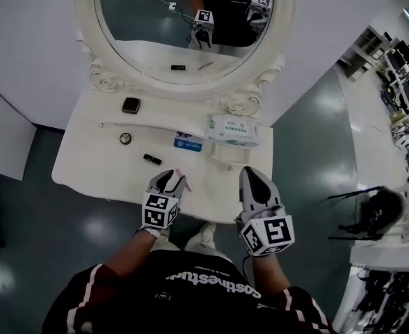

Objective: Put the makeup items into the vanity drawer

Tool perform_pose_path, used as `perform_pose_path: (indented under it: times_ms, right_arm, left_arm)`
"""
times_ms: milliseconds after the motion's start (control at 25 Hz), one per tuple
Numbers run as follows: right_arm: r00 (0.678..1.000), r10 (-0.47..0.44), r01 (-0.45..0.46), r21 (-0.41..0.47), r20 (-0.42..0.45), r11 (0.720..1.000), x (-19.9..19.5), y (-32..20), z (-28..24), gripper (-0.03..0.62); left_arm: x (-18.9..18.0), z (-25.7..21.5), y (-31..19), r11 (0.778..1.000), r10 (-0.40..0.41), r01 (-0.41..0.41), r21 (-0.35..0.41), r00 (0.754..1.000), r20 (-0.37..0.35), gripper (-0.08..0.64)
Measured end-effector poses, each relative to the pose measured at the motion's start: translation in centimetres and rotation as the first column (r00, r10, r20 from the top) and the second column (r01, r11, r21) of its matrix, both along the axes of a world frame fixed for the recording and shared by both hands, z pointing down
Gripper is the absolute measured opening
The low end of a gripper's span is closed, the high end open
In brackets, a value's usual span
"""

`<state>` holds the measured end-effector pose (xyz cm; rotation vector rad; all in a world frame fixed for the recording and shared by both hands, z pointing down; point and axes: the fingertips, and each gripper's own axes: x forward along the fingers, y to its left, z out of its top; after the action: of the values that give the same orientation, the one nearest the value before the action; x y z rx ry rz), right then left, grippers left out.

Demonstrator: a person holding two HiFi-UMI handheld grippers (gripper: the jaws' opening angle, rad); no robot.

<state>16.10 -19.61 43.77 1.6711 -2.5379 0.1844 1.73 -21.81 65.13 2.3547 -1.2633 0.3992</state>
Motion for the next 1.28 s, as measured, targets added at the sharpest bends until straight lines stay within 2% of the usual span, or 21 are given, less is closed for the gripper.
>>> perform_pose_path:
  times_ms: [600, 1280]
  right_arm:
    - [1.000, 0.010, -0.010, -0.046, -0.008, 0.999, 3.0, 0.4, 1.5, -0.002]
    - [1.000, 0.024, -0.023, -0.066, 0.007, 0.998, 3.9, 0.3, 2.3, -0.002]
  left_arm:
    - [2.5, 8.0, 0.1, 0.991, -0.029, 0.045, -0.129, 0.992, 0.119, 0.152]
    - [2.0, 12.2, 0.1, 0.973, -0.006, 0.066, -0.221, 0.965, 0.264, 0.152]
